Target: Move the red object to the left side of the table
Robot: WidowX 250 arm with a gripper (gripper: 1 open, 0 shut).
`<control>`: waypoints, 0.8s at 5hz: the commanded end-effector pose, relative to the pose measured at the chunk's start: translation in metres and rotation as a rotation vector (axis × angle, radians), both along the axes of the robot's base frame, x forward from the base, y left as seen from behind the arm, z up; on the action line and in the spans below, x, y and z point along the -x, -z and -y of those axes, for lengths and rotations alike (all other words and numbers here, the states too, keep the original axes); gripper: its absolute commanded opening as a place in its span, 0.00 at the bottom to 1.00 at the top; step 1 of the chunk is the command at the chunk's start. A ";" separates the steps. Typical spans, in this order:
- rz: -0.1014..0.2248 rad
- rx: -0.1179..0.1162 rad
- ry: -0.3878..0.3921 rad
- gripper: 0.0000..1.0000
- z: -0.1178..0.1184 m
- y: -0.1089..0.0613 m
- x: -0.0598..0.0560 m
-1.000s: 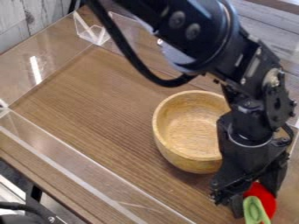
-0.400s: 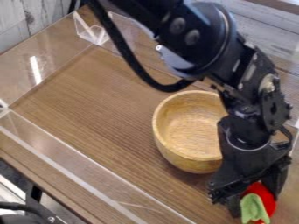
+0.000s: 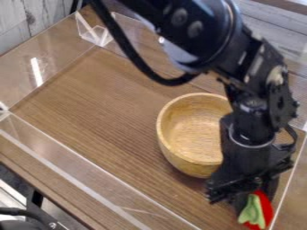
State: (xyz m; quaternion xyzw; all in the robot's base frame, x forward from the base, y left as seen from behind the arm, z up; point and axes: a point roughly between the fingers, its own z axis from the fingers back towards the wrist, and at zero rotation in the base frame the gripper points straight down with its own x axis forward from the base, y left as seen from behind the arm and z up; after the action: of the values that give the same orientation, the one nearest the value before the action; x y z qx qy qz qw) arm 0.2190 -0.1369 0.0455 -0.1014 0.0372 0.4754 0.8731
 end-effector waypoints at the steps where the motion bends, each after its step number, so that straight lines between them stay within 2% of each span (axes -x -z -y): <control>1: 0.073 0.038 0.099 0.00 0.000 -0.027 -0.015; 2: 0.087 0.046 0.198 0.00 -0.005 -0.043 -0.021; 3: 0.114 0.046 0.206 0.00 -0.012 -0.081 -0.027; 4: 0.134 0.031 0.196 0.00 -0.031 -0.116 -0.036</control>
State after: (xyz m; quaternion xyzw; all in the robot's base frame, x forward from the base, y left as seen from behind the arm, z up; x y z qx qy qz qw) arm 0.2504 -0.1058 0.1480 -0.1270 0.0158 0.3838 0.9145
